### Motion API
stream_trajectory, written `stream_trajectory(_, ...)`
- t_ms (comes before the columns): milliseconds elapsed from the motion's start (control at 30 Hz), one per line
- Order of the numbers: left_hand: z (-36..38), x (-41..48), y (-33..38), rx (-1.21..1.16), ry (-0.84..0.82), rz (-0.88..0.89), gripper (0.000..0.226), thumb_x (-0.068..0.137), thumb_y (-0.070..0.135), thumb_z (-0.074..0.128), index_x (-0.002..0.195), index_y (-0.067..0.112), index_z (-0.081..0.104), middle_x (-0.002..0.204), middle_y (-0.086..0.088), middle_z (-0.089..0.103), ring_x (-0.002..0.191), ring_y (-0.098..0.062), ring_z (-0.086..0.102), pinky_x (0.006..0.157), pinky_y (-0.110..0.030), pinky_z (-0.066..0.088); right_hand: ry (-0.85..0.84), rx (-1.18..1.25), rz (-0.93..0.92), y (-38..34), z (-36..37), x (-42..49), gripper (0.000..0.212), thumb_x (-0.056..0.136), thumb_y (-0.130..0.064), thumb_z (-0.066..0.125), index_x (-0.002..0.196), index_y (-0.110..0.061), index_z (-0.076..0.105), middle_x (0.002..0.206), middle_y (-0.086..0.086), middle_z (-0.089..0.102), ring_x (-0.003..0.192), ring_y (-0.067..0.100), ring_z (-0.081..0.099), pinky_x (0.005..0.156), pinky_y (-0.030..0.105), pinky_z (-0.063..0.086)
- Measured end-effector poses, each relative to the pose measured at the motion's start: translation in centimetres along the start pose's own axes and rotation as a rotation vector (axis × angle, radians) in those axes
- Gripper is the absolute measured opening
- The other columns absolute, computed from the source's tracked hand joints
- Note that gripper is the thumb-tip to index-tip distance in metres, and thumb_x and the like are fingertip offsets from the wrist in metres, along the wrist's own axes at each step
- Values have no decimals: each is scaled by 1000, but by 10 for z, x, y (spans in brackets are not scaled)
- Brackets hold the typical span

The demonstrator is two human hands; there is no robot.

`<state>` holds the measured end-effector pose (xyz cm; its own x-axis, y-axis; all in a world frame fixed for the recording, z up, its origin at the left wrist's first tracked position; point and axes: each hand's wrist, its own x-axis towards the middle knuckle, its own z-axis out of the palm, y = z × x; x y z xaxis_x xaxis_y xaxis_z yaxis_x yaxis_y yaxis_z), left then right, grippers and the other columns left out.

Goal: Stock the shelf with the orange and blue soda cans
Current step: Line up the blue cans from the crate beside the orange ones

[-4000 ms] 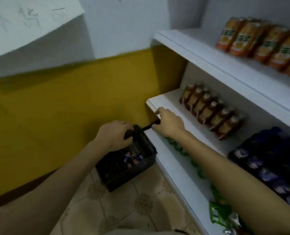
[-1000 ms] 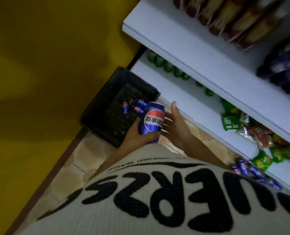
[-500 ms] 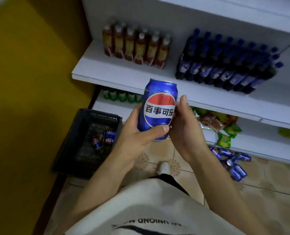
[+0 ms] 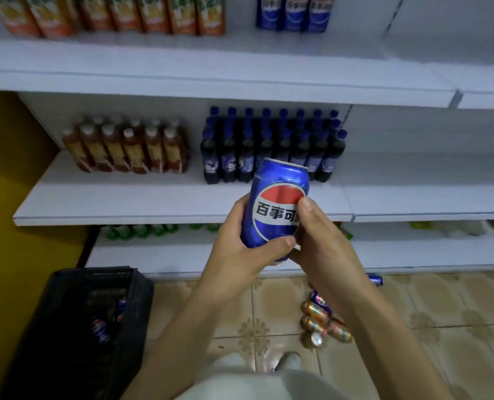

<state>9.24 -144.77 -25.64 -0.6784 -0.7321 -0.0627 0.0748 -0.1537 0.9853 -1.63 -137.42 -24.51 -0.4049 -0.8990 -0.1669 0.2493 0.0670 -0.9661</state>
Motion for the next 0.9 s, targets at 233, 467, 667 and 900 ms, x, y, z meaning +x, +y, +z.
stream_trajectory(233, 109, 79, 38, 142, -8, 231, 73, 66, -2, 81, 126, 25, 51, 102, 11, 69, 90, -6, 68, 68, -16, 53, 70, -165, -275, -82, -116, 23, 39, 87, -27, 60, 123, -14, 56, 112, -1, 69, 103, 13, 66, 81, 22, 53)
stream_trajectory(467, 141, 166, 82, 287, -93, 497, 88, 61, 1, 79, 136, 26, 41, 114, 12, 64, 103, -9, 65, 79, -24, 55, 131, -223, -404, -145, -145, 85, 59, 70, -13, 80, 120, -15, 50, 104, 1, 68, 92, 9, 68, 73, 23, 55)
stream_trajectory(667, 116, 280, 73, 885, -88, 504, 115, 64, 64, 73, 149, 38, 2, 143, 10, 43, 127, -10, 45, 102, -36, 44, 292, -426, -410, -181, -172, 183, 64, 65, -15, 85, 119, -17, 50, 105, -5, 66, 92, 4, 65, 74, 18, 55)
stream_trajectory(900, 82, 368, 68, 1516, -137, 591, 77, 80, 74, 18, 136, 29, 45, 137, 5, 50, 125, -17, 42, 102, -36, 31, 441, -576, -300, -212, -205, 328, 67, 64, -12, 85, 114, -17, 41, 112, -2, 55, 105, 17, 56, 91, 33, 50)
